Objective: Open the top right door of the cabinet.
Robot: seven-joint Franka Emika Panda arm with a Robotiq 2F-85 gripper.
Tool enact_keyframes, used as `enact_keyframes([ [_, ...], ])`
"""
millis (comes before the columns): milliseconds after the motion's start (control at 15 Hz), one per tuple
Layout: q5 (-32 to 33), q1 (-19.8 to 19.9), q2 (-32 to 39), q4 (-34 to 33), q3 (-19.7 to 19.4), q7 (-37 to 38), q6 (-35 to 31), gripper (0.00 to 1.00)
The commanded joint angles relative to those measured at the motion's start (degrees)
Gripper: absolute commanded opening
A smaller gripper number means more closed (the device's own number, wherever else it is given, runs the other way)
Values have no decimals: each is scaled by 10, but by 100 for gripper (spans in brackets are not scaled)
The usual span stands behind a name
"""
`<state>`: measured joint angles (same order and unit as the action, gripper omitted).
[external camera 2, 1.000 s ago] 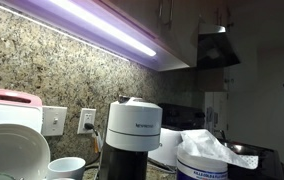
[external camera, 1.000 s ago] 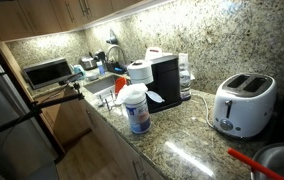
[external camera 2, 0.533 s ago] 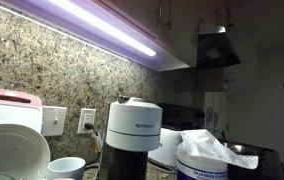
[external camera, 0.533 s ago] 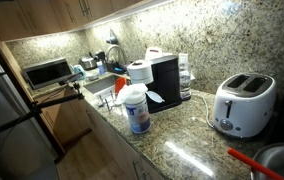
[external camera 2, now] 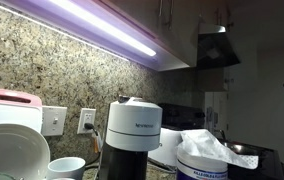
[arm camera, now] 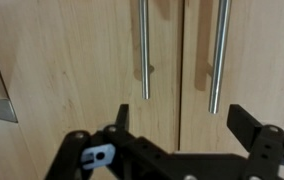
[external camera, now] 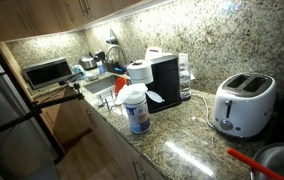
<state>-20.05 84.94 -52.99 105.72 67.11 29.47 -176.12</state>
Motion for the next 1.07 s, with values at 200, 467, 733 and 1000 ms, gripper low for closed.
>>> enact_keyframes([
  [200, 15, -2, 4, -1, -3, 12, 23, 100],
  [467, 16, -7, 4, -3, -3, 12, 32, 100],
  [733, 22, 59, 14, -10, 15, 15, 9, 100],
  [1000, 16, 178, 15, -58, 51, 39, 4, 100],
])
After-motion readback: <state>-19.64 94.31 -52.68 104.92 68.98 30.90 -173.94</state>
